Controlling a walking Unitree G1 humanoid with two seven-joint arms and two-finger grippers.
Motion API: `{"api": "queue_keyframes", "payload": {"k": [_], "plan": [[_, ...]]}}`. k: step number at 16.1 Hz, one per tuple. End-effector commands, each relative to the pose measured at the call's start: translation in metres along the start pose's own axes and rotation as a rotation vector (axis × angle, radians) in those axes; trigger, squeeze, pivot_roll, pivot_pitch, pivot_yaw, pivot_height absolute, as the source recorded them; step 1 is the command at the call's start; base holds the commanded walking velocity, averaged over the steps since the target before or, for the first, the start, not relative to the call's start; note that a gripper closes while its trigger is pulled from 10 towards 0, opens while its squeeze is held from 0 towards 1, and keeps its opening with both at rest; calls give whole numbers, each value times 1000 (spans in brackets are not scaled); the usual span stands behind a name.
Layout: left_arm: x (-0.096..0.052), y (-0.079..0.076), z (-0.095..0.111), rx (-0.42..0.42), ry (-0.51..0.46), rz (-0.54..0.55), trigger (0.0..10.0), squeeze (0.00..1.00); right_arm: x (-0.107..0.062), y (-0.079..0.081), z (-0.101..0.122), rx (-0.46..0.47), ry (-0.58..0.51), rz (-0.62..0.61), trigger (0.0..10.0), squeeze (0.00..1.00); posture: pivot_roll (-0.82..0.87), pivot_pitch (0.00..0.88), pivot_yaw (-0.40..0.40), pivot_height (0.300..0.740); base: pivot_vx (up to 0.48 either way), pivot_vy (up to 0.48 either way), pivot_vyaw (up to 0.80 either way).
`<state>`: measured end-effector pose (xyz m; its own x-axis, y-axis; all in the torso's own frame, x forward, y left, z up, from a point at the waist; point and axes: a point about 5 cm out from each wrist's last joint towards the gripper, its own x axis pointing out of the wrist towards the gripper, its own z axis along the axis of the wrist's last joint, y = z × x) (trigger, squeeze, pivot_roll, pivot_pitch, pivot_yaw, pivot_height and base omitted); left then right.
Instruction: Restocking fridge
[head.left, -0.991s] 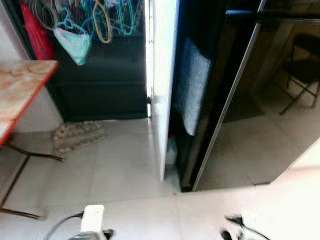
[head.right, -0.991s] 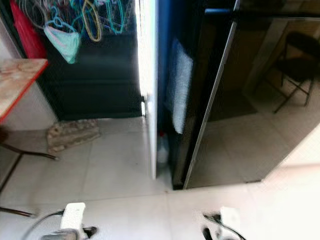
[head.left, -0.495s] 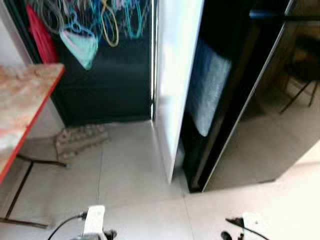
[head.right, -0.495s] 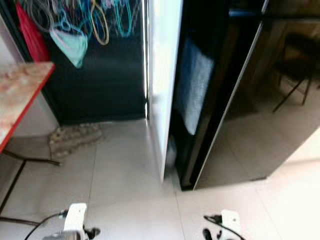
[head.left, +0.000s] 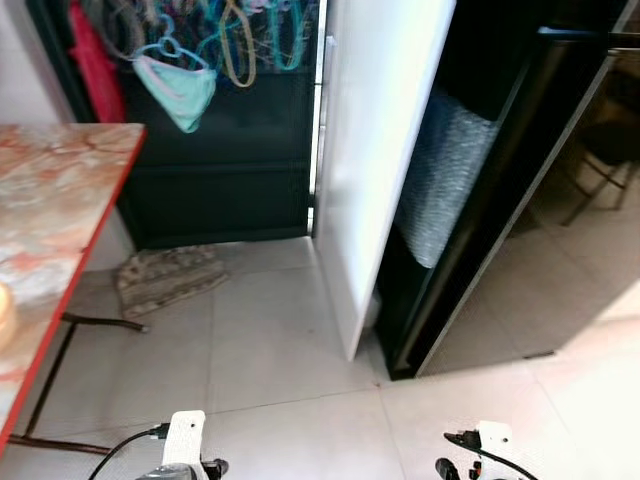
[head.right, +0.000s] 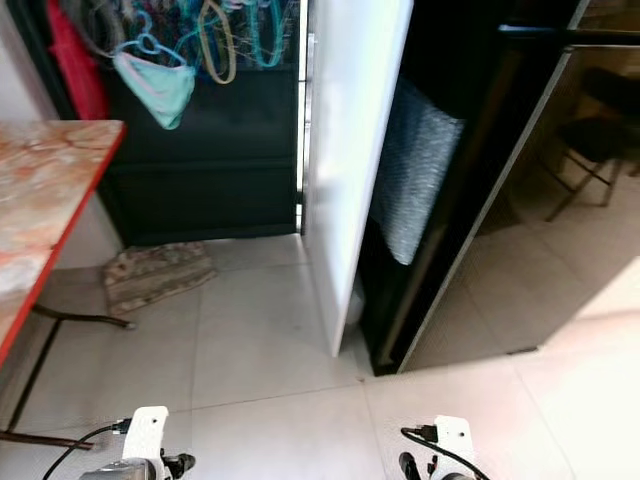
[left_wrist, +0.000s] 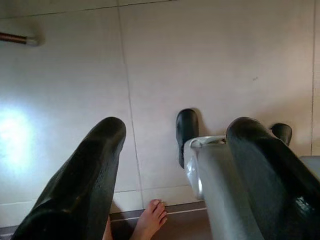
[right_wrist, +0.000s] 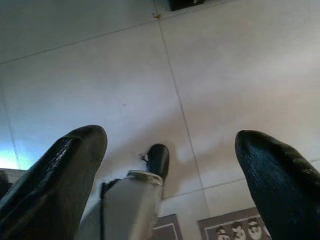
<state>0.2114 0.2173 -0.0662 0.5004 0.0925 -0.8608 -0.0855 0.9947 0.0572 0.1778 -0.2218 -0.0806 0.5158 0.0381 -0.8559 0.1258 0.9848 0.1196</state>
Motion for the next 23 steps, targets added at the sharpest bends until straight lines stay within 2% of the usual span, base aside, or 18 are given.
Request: {"api": "queue_keyframes", "payload": {"k": [1, 2, 23], "plan": [[0, 2, -3, 2, 16, 4, 10000, 0, 0, -2, 5, -37, -12, -4, 10000, 0, 85, 0, -58, 740, 0, 0, 800], [0, 2, -3, 4, 16, 3, 10000, 0, 0, -2, 5, -15, -15, -8, 10000, 0, 85, 0, -57, 740, 0, 0, 800], [0, 2, -1, -17, -6, 6, 10000, 0, -1, -3, 6, -51, -6, 1, 10000, 0, 94, 0, -63, 740, 0, 0, 800]]}}
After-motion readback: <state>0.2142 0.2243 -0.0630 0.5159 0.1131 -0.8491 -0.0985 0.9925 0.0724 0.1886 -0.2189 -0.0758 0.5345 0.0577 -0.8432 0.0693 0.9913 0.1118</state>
